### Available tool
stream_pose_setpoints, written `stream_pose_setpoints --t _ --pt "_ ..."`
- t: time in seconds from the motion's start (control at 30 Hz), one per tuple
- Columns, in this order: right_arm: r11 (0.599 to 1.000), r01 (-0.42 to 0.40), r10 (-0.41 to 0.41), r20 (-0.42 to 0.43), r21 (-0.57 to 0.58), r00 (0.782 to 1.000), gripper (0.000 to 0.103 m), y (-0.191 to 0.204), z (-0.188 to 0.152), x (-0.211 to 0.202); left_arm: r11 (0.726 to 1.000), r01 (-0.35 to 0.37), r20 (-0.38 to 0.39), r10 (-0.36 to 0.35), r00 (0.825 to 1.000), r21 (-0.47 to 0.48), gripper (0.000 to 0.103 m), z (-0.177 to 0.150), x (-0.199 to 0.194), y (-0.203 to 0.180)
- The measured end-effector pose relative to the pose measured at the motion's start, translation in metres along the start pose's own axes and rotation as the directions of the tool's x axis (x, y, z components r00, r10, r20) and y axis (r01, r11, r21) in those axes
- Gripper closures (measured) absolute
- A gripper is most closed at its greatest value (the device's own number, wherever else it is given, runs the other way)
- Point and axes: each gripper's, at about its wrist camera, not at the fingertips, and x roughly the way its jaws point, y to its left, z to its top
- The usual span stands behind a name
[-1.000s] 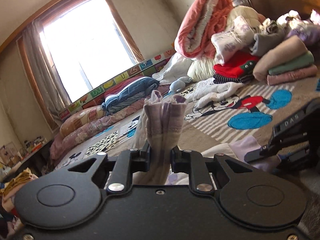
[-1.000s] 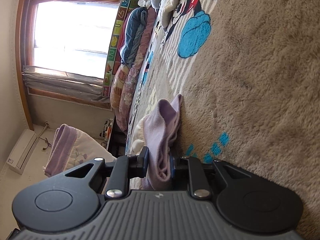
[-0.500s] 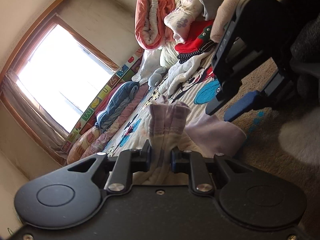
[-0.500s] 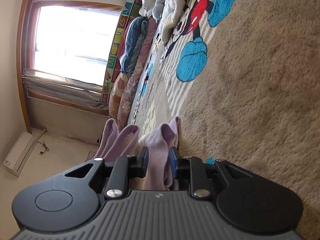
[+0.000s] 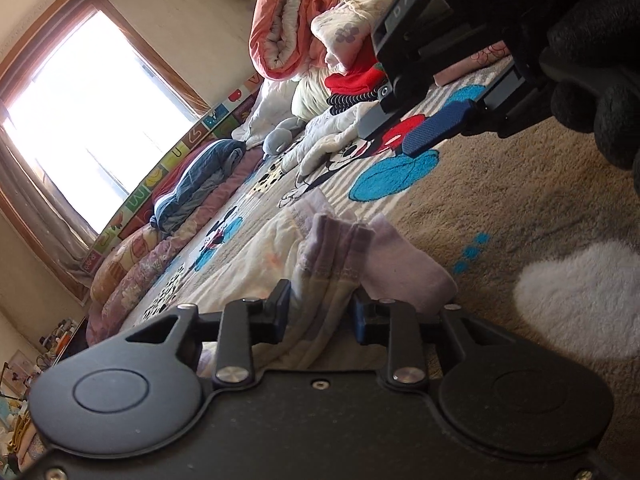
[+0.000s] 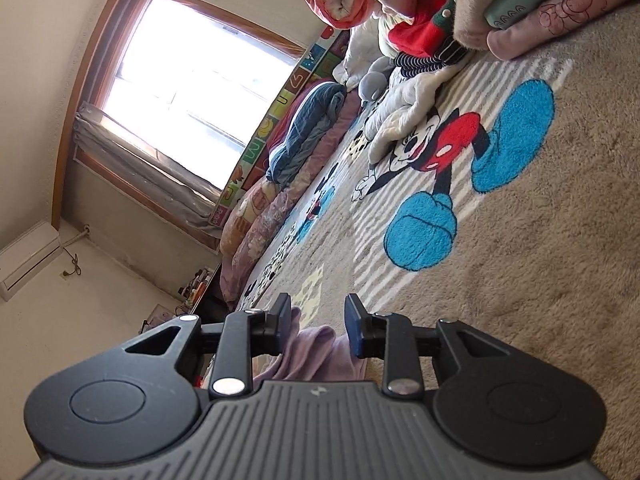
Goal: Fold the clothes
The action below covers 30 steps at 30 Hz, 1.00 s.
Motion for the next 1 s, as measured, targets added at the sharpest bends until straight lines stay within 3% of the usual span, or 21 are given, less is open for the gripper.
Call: stream_pose_setpoints --t 0.07,0.1,0.2,0.3,0.33,0.4,0.47,0.63,0.8,0.93,1.0 --pt "1.000 -0.009 0.009 0.014 0.000 1.000 0.071 0.001 0.002 0.000 0.997 0.060 0.030 -0.058 0.998 -0.054 0.065 0.000 -0.012 0.010" --pt "1.000 -0.011 0.011 0.021 -0.002 1.000 0.071 0.002 0.003 0.000 0.989 0.110 0.064 -0.104 0.993 -0.101 0.056 -0.001 -0.021 0.018" --pt "1.000 -0.017 0.017 0.032 -0.020 0.999 0.071 0.007 0.003 0.001 0.956 0.210 0.139 -0.184 0.973 -0.204 0.054 -0.002 -0.043 0.041" --pt "0.998 -0.024 0.027 0.044 -0.062 0.999 0.071 0.016 0.000 0.002 0.935 0.181 0.156 -0.139 0.978 -0.304 0.058 -0.008 -0.057 0.074" --pt "0.996 -0.027 0.031 0.046 -0.081 0.998 0.071 0.020 -0.001 0.003 0.920 0.169 0.163 -0.117 0.980 -0.354 0.065 -0.012 -0.061 0.089" --pt "0.990 -0.037 0.044 0.047 -0.134 0.998 0.071 0.031 -0.005 0.003 0.876 0.099 0.145 -0.034 0.989 -0.473 0.068 -0.024 -0.065 0.121" --pt "0.974 -0.057 0.064 0.025 -0.219 0.998 0.071 0.048 -0.013 0.007 0.800 0.015 0.087 0.047 0.995 -0.600 0.069 -0.045 -0.059 0.156" --pt "0.898 -0.101 0.083 -0.059 -0.427 0.995 0.071 0.088 -0.041 0.025 0.724 -0.017 0.035 0.057 0.998 -0.690 0.073 -0.074 -0.046 0.180" --pt "0.825 -0.095 0.038 -0.112 -0.558 0.993 0.071 0.108 -0.071 0.044 0.814 -0.007 0.034 0.032 0.999 -0.581 0.077 -0.083 -0.029 0.146" --pt "0.833 -0.042 -0.036 -0.129 -0.552 0.991 0.071 0.097 -0.076 0.056 0.874 0.003 0.031 0.013 0.999 -0.486 0.078 -0.091 -0.015 0.119" --pt "0.845 -0.021 -0.065 -0.141 -0.534 0.988 0.091 0.088 -0.076 0.060 0.900 0.009 0.028 0.004 1.000 -0.437 0.080 -0.094 -0.009 0.106"
